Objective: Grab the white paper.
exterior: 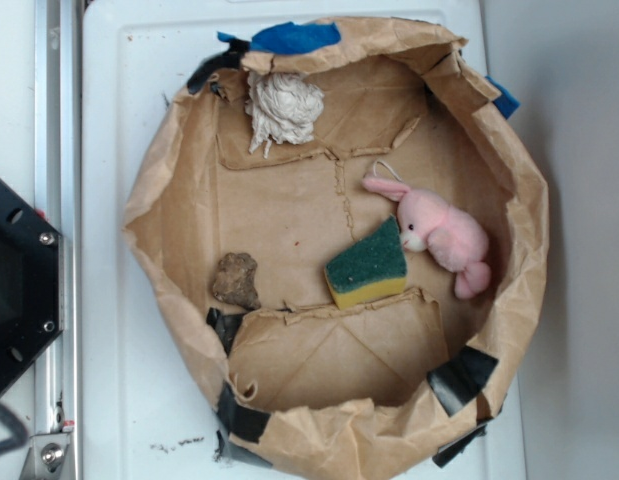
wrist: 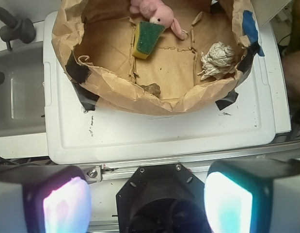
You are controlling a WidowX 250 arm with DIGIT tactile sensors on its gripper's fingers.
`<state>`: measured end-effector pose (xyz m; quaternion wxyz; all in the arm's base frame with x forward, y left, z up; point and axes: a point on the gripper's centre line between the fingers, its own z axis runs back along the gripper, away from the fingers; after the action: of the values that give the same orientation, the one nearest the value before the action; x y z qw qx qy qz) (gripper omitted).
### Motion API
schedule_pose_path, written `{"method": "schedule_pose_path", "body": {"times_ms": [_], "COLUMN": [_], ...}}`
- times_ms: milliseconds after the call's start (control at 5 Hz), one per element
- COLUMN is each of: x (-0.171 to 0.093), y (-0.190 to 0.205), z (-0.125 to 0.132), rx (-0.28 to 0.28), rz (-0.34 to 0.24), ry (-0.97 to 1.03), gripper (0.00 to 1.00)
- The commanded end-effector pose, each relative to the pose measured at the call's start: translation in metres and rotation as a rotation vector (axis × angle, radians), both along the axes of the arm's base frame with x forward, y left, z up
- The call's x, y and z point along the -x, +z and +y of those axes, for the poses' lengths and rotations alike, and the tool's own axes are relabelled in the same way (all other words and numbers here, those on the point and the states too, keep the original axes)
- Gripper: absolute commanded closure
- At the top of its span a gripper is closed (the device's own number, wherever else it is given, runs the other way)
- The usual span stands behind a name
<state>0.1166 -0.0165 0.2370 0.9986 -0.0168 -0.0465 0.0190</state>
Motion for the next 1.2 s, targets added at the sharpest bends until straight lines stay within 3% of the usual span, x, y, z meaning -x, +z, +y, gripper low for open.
{"method": "schedule_pose_path", "body": {"times_ms": [0,200,400,600,800,1000], "x": [0.000,-0.038,-0.060,-0.080,-0.098,-0.098], "y": [0.000,-0.001,-0.008,-0.013,-0.016,-0.016], "z": [0.000,0.019,0.026,0.031,0.018,0.018], "rx": [0.000,0.049,0.108,0.137,0.155,0.155], "rz": [0.000,0.000,0.020,-0.002,-0.014,-0.014], "ry": [0.000,0.017,0.086,0.191,0.250,0.250], "gripper": [0.00,0.00,0.00,0.00,0.00,0.00]}}
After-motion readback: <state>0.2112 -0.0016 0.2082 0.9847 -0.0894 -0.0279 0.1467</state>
